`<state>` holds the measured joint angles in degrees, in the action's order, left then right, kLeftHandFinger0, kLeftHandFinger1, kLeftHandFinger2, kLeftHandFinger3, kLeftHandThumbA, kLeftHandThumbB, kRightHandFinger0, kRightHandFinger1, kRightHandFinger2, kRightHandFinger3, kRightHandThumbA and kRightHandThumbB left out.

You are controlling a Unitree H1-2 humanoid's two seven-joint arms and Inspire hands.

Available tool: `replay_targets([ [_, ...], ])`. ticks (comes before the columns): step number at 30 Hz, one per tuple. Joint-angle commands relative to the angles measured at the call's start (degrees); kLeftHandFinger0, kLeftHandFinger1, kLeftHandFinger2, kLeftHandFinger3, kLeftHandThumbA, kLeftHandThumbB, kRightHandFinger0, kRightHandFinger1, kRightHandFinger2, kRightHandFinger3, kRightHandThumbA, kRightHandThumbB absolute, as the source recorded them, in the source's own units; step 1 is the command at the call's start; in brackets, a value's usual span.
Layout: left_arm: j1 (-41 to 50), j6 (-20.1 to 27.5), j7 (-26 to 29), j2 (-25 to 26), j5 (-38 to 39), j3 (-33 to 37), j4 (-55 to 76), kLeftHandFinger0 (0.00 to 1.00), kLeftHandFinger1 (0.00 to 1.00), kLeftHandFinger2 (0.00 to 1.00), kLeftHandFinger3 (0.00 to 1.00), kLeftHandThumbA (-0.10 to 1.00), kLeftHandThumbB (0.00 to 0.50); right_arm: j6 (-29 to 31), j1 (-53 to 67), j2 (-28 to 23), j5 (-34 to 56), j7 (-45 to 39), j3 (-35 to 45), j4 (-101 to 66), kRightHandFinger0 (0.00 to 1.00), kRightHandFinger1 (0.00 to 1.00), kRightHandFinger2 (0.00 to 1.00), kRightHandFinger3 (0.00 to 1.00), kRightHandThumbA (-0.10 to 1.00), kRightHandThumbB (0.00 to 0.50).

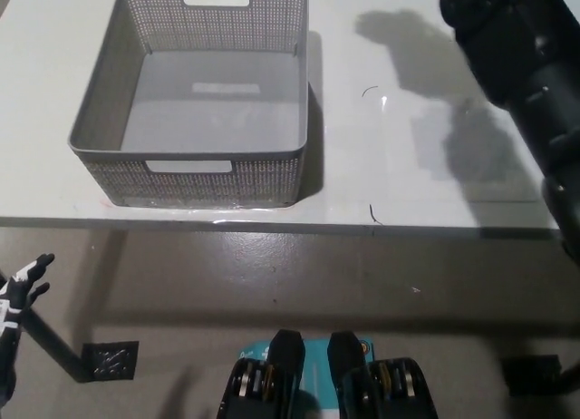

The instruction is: Use the right hand to pick up a bag of coffee beans on the right hand side and place it into a container on the left hand side

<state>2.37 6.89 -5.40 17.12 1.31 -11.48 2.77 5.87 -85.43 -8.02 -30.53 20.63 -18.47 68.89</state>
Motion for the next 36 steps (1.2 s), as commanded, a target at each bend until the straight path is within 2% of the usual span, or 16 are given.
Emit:
replay_targets([
  [1, -0.6, 0.4, -0.4, 1.6, -1.1, 0.6, 1.7, 0.98, 1.0, 1.0, 1.0, 1.0, 0.5, -0.1, -7.8, 2.0, 0.5, 2.9, 0.7, -2.7, 0.0, 0.34, 0.84, 0.81, -0.1, 0.167],
  [4, -1.2, -0.1, -0.4, 1.3, -1.6, 1.4, 1.4, 0.99, 1.0, 1.0, 1.0, 1.0, 0.5, -1.2, -8.3, 5.7, 1.3, 2.2, 1.2, -3.0, 0.0, 0.2, 0.68, 0.74, -0.1, 0.174],
  [14, -1.8, -0.3, -0.2, 1.2, -2.4, 2.9, 1.1, 0.93, 1.0, 1.0, 1.0, 1.0, 0.5, -1.2, -8.8, 10.4, 2.2, 2.9, 2.1, -1.9, 0.0, 0.2, 0.7, 0.66, -0.1, 0.235],
  [17, -2.1, 0.4, -0.4, 1.4, -3.2, 3.6, 0.9, 0.9, 1.0, 1.0, 1.0, 1.0, 0.5, -0.2, -7.7, 14.0, 2.6, 3.8, 2.0, -0.8, 0.01, 0.22, 0.64, 0.44, -0.1, 0.234],
  [18, -2.1, 0.2, -0.4, 1.4, -3.3, 3.6, 1.0, 0.89, 1.0, 1.0, 1.0, 1.0, 0.5, -0.3, -7.4, 14.2, 2.3, 4.1, 1.8, -0.8, 0.31, 0.34, 0.66, 0.45, -0.1, 0.215],
  [20, -2.2, -0.2, -0.5, 1.5, -3.2, 3.7, 1.2, 0.9, 1.0, 1.0, 1.0, 1.0, 0.5, -0.4, -6.9, 14.7, 1.7, 4.7, 1.3, -0.6, 0.53, 0.28, 0.52, 0.39, -0.1, 0.196],
  [23, -2.5, 0.2, -0.5, 1.9, -3.8, 3.7, 1.1, 0.89, 1.0, 1.0, 1.0, 1.0, 0.5, 0.2, -5.6, 15.2, 2.1, 4.5, 1.6, -0.5, 0.03, 0.2, 0.7, 0.53, -0.1, 0.165],
  [24, -2.5, 0.3, -0.6, 2.0, -3.8, 3.8, 1.0, 0.89, 1.0, 1.0, 1.0, 1.0, 0.5, 0.5, -5.3, 15.2, 2.0, 4.6, 1.5, -0.5, 0.18, 0.4, 0.89, 0.62, -0.1, 0.168],
  [26, -2.6, 0.2, -0.8, 2.1, -3.8, 3.8, 1.1, 0.9, 1.0, 1.0, 1.0, 1.0, 0.5, 0.7, -4.7, 15.0, 1.3, 5.0, 0.8, -0.3, 0.32, 0.43, 0.8, 0.83, -0.1, 0.172],
  [27, -2.6, 0.3, -0.9, 2.3, -4.0, 3.9, 1.1, 0.91, 1.0, 1.0, 1.0, 1.0, 0.5, -0.1, -4.6, 15.1, 1.5, 4.4, 0.9, 0.0, 0.11, 0.27, 0.68, 0.82, -0.1, 0.158],
  [30, -2.9, 0.4, -1.2, 2.5, -4.2, 4.1, 1.0, 0.91, 1.0, 1.0, 1.0, 1.0, 0.5, -0.4, -4.1, 15.0, 3.2, 3.1, 2.3, -0.1, 0.0, 0.14, 0.95, 0.83, -0.1, 0.139],
  [32, -3.1, -0.1, -1.4, 2.6, -4.6, 4.3, 1.1, 0.91, 1.0, 1.0, 1.0, 1.0, 0.5, -0.6, -3.4, 14.9, 4.6, 2.1, 3.5, -0.5, 0.0, 0.38, 0.89, 0.99, -0.1, 0.145],
  [33, -3.3, -0.1, -1.6, 2.6, -4.6, 4.5, 1.0, 0.91, 1.0, 1.0, 1.0, 1.0, 0.5, -0.9, -3.2, 14.7, 4.9, 2.0, 3.8, -0.7, 0.03, 0.49, 0.92, 1.0, -0.1, 0.162],
  [34, -3.7, -0.1, -1.7, 2.6, -4.7, 4.7, 0.8, 0.92, 1.0, 1.0, 1.0, 1.0, 0.5, -1.9, -3.1, 14.4, 5.5, 0.4, 4.2, -1.0, 0.39, 0.84, 1.0, 1.0, 0.08, 0.189],
  [35, -4.0, -0.1, -1.7, 2.6, -4.8, 4.8, 0.6, 0.92, 1.0, 1.0, 1.0, 1.0, 0.5, -3.2, -3.1, 14.1, 5.9, -1.7, 4.4, -1.2, 0.49, 0.84, 1.0, 1.0, 0.11, 0.187],
  [36, -4.6, 0.0, -1.6, 2.3, -4.9, 5.2, 0.3, 0.93, 1.0, 1.0, 1.0, 1.0, 0.5, -4.2, -2.9, 12.7, 5.0, -7.4, 2.8, -2.1, 1.0, 1.0, 1.0, 1.0, 0.59, 0.333],
])
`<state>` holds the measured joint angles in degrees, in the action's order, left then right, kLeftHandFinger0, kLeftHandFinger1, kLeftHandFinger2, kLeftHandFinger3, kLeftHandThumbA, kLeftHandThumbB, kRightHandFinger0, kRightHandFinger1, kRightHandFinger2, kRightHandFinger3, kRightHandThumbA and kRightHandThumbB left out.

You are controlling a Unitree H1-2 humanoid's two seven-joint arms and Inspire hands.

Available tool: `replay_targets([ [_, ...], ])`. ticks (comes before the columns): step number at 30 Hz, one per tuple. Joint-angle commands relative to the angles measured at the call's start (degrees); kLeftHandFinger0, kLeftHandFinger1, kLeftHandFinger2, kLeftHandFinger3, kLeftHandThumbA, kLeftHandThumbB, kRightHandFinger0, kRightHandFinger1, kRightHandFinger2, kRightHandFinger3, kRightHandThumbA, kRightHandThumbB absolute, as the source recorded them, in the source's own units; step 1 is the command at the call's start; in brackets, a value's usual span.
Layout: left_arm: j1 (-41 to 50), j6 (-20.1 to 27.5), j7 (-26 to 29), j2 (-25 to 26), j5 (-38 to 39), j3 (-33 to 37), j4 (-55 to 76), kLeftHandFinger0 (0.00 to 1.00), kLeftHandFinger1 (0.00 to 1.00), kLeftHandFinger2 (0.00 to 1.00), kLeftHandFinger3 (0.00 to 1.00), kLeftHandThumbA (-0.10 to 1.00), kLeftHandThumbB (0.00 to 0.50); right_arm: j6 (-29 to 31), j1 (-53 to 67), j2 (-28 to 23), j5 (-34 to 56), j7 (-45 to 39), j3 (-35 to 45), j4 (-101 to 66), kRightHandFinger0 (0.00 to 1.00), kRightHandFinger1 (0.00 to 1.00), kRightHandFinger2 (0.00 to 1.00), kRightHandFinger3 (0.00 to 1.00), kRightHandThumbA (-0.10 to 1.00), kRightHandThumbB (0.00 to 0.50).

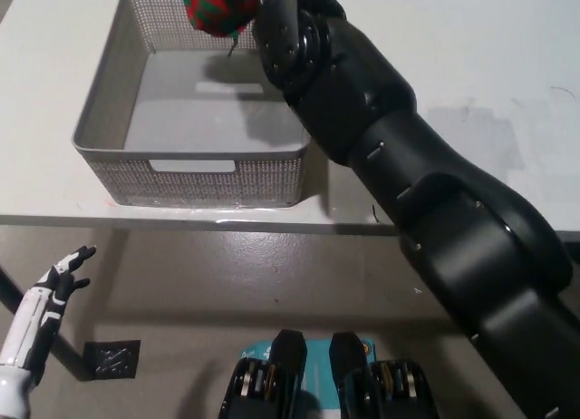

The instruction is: Use the right hand to pick up a bag of coffee beans on the right hand side and place it into a container on the left hand side

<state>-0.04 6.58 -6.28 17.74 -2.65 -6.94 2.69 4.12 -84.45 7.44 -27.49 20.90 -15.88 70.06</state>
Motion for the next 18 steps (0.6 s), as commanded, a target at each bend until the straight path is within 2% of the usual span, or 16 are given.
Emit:
replay_targets([
  [1, -2.5, 0.3, -0.9, 1.6, -0.8, 0.9, 0.2, 0.93, 1.0, 1.0, 1.0, 1.0, 0.5, -2.3, -3.6, -3.5, 1.8, -10.1, -0.3, -3.7, 1.0, 1.0, 1.0, 1.0, 0.66, 0.347],
  [3, -3.9, 0.4, -1.3, 1.3, -0.7, 1.8, -0.6, 0.94, 1.0, 1.0, 1.0, 1.0, 0.5, -3.1, -2.2, -5.8, 1.9, -14.9, -1.1, -6.3, 1.0, 1.0, 1.0, 1.0, 0.85, 0.414],
  [6, -5.8, 1.0, -1.6, 0.7, -0.7, 3.3, -2.1, 1.0, 1.0, 1.0, 1.0, 1.0, 0.5, -4.7, 0.0, -8.8, 2.2, -19.1, -1.1, -10.4, 1.0, 1.0, 1.0, 1.0, 0.91, 0.432],
  [7, -6.3, 0.9, -1.7, 0.5, -1.0, 3.8, -2.4, 1.0, 1.0, 1.0, 1.0, 1.0, 0.5, -5.8, 0.7, -10.0, 1.8, -20.7, -1.6, -11.9, 1.0, 1.0, 1.0, 1.0, 1.0, 0.436],
  [10, -7.7, 1.8, -1.3, -0.1, -2.3, 5.4, -3.6, 1.0, 1.0, 1.0, 1.0, 1.0, 0.5, -8.5, 3.0, -12.8, 1.3, -24.0, -2.3, -16.6, 1.0, 1.0, 1.0, 1.0, 1.0, 0.418],
  [11, -8.1, 2.0, -1.0, -0.2, -2.9, 5.9, -4.1, 1.0, 1.0, 1.0, 1.0, 1.0, 0.5, -9.2, 3.8, -13.6, 1.2, -24.7, -2.4, -18.0, 1.0, 1.0, 1.0, 1.0, 1.0, 0.393],
  [18, -9.1, 1.3, -0.5, -0.2, -2.9, 6.9, -4.2, 1.0, 1.0, 1.0, 1.0, 1.0, 0.5, -10.1, 6.1, -16.2, 1.6, -26.3, -2.1, -22.1, 1.0, 1.0, 1.0, 1.0, 1.0, 0.403],
])
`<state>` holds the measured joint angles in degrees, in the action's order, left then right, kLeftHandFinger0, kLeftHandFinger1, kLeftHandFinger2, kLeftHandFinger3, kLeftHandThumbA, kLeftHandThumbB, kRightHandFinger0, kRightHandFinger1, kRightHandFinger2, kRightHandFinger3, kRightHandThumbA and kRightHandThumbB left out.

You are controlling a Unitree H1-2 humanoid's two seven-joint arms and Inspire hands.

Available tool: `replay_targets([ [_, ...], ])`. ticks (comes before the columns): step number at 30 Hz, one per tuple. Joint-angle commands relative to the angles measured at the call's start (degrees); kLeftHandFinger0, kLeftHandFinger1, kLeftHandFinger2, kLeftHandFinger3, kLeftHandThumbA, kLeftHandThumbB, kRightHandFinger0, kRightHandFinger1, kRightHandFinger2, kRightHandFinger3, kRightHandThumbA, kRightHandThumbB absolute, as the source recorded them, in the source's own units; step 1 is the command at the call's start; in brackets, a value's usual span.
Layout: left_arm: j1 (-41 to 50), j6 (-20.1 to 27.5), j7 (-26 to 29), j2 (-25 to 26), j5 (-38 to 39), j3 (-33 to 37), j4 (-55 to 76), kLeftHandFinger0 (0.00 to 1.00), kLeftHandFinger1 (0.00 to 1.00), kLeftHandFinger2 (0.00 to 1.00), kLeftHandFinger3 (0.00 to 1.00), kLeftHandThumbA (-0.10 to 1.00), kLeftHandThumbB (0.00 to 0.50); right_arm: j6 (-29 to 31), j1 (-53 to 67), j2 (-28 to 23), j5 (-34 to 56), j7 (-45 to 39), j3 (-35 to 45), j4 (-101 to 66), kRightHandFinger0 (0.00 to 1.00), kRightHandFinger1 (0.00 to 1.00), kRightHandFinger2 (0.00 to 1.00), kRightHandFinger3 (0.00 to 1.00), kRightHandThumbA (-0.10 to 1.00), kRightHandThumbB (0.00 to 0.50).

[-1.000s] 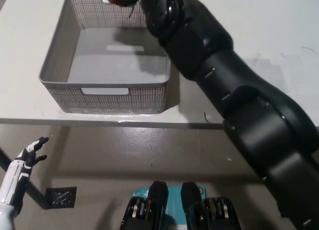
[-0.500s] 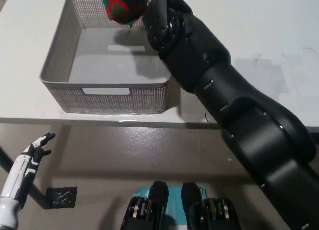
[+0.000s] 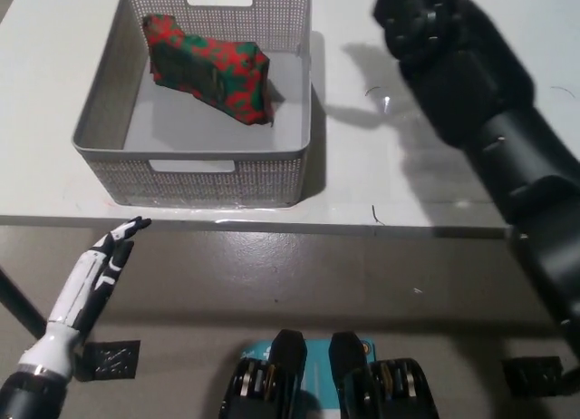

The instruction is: Use the right hand to pick up a bag of coffee beans on the right hand side and place it into a container on the left hand side

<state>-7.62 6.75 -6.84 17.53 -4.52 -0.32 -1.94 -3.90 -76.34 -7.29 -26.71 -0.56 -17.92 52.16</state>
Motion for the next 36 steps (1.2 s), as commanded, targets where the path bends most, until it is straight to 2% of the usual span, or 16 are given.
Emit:
replay_targets([
  [1, -1.7, 1.2, 0.1, 0.1, -1.1, 0.4, 0.3, 1.0, 1.0, 1.0, 1.0, 1.0, 0.5, -2.3, -1.7, -1.8, 1.1, -5.2, 0.2, -5.0, 1.0, 1.0, 1.0, 1.0, 1.0, 0.403],
  [8, -2.1, 0.8, -1.0, -0.1, 2.1, -0.1, 0.3, 1.0, 1.0, 1.0, 1.0, 1.0, 0.5, -3.7, 1.1, -7.4, 6.4, -7.2, 7.4, -17.0, 1.0, 1.0, 1.0, 1.0, 1.0, 0.318],
  [9, -2.2, 0.3, -2.0, -0.1, 4.0, -0.3, 0.5, 1.0, 1.0, 1.0, 1.0, 0.97, 0.5, -4.2, 1.4, -8.5, 7.1, -7.8, 8.6, -18.8, 1.0, 1.0, 1.0, 1.0, 1.0, 0.32],
  [10, -2.3, -0.6, -3.4, -0.2, 6.7, -0.6, 0.7, 1.0, 1.0, 1.0, 1.0, 0.94, 0.5, -4.9, 1.8, -9.7, 7.8, -8.3, 9.7, -21.1, 1.0, 1.0, 1.0, 1.0, 1.0, 0.35],
  [11, -2.6, -1.1, -4.6, -0.1, 8.9, -0.8, 0.7, 1.0, 1.0, 1.0, 1.0, 0.93, 0.5, -5.9, 2.1, -10.6, 8.2, -9.0, 10.7, -23.1, 1.0, 1.0, 1.0, 1.0, 1.0, 0.355],
  [12, -2.8, -1.4, -5.4, 0.0, 10.2, -0.9, 0.6, 1.0, 1.0, 1.0, 1.0, 0.96, 0.5, -6.7, 2.3, -11.1, 8.5, -9.4, 11.4, -24.4, 1.0, 1.0, 1.0, 1.0, 1.0, 0.385],
  [13, -3.2, -1.3, -6.5, 0.0, 12.3, -1.2, 0.3, 1.0, 1.0, 1.0, 1.0, 0.94, 0.5, -8.3, 3.0, -12.0, 9.9, -10.0, 13.2, -27.2, 1.0, 1.0, 1.0, 1.0, 1.0, 0.375],
  [14, -3.6, -2.5, -8.3, 0.2, 15.5, -1.6, 0.1, 1.0, 1.0, 1.0, 1.0, 0.91, 0.5, -9.5, 4.3, -13.4, 13.2, -11.3, 16.1, -30.9, 1.0, 1.0, 1.0, 1.0, 1.0, 0.403],
  [19, -4.2, -6.1, -12.4, 0.0, 24.1, -3.1, 0.3, 1.0, 1.0, 1.0, 1.0, 0.91, 0.5, -13.0, 11.1, -16.3, 15.8, -12.2, 21.3, -44.2, 1.0, 1.0, 1.0, 1.0, 1.0, 0.405],
  [23, -4.1, -9.5, -14.3, -0.4, 29.0, -4.6, 0.7, 1.0, 1.0, 1.0, 1.0, 0.93, 0.5, -14.7, 19.8, -15.7, 20.9, -12.1, 26.0, -54.7, 1.0, 1.0, 1.0, 1.0, 1.0, 0.34],
  [27, -4.2, -13.3, -15.2, -1.3, 33.9, -6.3, 0.7, 1.0, 1.0, 1.0, 1.0, 0.95, 0.5, -13.9, 28.8, -14.2, 24.1, -11.3, 29.1, -61.9, 1.0, 1.0, 1.0, 1.0, 1.0, 0.44],
  [28, -4.3, -13.9, -15.2, -1.2, 34.6, -6.5, 0.8, 1.0, 1.0, 1.0, 1.0, 0.95, 0.5, -13.7, 30.1, -13.8, 24.4, -11.2, 29.3, -62.7, 1.0, 1.0, 1.0, 1.0, 1.0, 0.44],
  [30, -4.6, -13.9, -15.7, -1.1, 34.9, -6.7, 0.4, 1.0, 1.0, 1.0, 1.0, 0.98, 0.5, -12.0, 34.7, -12.4, 26.7, -11.0, 30.3, -64.6, 1.0, 1.0, 1.0, 1.0, 1.0, 0.413],
  [32, -5.3, -14.0, -16.0, -1.0, 35.1, -6.9, -0.1, 1.0, 1.0, 1.0, 1.0, 0.96, 0.5, -10.2, 38.6, -11.6, 28.4, -11.3, 30.8, -65.7, 1.0, 1.0, 1.0, 1.0, 1.0, 0.281],
  [33, -5.3, -14.1, -16.2, -1.0, 35.1, -7.1, -0.1, 1.0, 1.0, 1.0, 1.0, 0.94, 0.5, -9.3, 40.4, -11.2, 28.5, -11.0, 30.8, -66.1, 1.0, 1.0, 1.0, 1.0, 1.0, 0.254],
  [36, -5.2, -13.8, -16.3, -0.9, 34.2, -6.9, 0.1, 1.0, 1.0, 1.0, 1.0, 0.95, 0.5, -7.0, 46.6, -9.0, 29.8, -10.6, 30.6, -68.0, 1.0, 1.0, 1.0, 1.0, 1.0, 0.227],
])
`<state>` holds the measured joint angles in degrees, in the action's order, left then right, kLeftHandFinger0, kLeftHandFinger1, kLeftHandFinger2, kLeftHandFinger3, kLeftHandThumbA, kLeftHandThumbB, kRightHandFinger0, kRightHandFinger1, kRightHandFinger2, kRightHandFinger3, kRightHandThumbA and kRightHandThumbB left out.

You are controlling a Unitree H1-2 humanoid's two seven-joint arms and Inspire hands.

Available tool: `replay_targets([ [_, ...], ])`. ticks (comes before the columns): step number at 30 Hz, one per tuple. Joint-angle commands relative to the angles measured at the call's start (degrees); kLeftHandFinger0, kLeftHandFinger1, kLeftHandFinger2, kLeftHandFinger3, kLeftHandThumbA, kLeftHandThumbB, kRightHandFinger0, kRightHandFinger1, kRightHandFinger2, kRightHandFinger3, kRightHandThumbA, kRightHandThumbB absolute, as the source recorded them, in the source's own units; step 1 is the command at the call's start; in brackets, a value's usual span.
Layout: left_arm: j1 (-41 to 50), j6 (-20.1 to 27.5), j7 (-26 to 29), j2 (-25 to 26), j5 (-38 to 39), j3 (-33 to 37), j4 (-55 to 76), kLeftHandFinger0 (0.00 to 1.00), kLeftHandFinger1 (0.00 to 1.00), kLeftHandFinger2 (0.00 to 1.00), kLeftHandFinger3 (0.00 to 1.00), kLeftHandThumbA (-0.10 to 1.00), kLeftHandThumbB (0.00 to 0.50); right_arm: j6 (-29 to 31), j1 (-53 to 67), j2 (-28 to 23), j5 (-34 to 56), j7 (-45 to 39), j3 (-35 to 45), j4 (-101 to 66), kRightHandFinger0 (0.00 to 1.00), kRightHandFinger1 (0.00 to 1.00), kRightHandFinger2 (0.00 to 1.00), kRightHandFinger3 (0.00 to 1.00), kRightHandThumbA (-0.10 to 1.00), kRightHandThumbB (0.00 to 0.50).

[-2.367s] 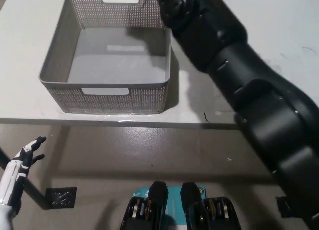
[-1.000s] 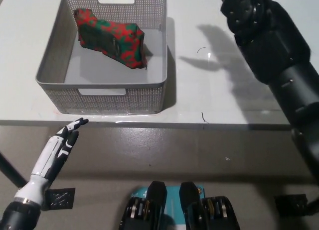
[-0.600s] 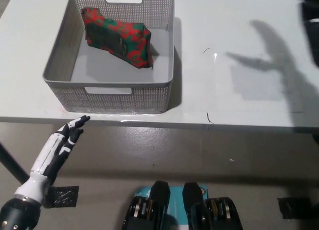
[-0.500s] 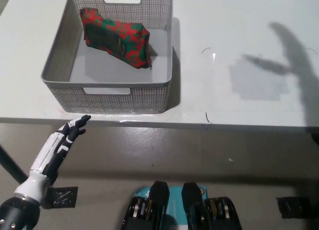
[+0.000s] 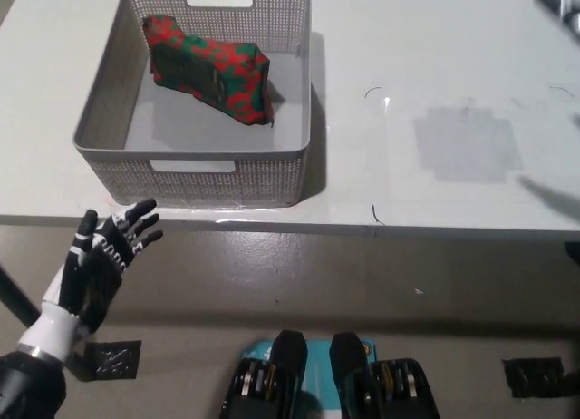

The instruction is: Use the right hand to pick up a bag of coffee beans on the right hand side and place it into a container on the left hand side

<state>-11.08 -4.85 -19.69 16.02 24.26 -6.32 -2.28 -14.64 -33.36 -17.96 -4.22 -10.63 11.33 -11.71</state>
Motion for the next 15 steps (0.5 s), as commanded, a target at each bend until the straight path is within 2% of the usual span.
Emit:
replay_targets([
  [1, -1.8, -1.9, -3.5, 0.7, 4.9, -0.8, 0.3, 1.0, 1.0, 1.0, 1.0, 0.95, 0.5, 4.7, 6.0, 2.8, 8.6, -0.6, 1.4, -4.4, 1.0, 1.0, 1.0, 1.0, 1.0, 0.237],
  [5, -2.2, -1.6, -3.2, 0.6, 4.2, -0.7, 0.0, 1.0, 1.0, 1.0, 1.0, 0.93, 0.5, 9.0, 14.8, 6.0, 9.3, -1.2, -1.0, -5.1, 1.0, 1.0, 1.0, 1.0, 1.0, 0.263],
  [8, -2.0, -1.1, -2.8, 0.8, 3.1, -0.4, -0.1, 1.0, 1.0, 1.0, 1.0, 0.95, 0.5, 10.8, 19.5, 7.8, 9.7, -2.1, -3.3, -4.9, 1.0, 1.0, 1.0, 1.0, 1.0, 0.261],
  [12, -1.9, -0.8, -2.6, 0.3, 2.8, -0.2, -0.1, 1.0, 1.0, 1.0, 1.0, 0.94, 0.5, 14.5, 25.3, 10.0, 8.5, -2.6, -7.2, -1.0, 1.0, 1.0, 1.0, 1.0, 1.0, 0.314],
  [15, -1.9, 0.0, -2.6, 0.1, 2.6, -0.2, -0.6, 1.0, 1.0, 1.0, 1.0, 0.95, 0.5, 14.7, 28.1, 12.0, 10.8, -3.0, -8.6, 1.4, 1.0, 1.0, 1.0, 1.0, 1.0, 0.367],
])
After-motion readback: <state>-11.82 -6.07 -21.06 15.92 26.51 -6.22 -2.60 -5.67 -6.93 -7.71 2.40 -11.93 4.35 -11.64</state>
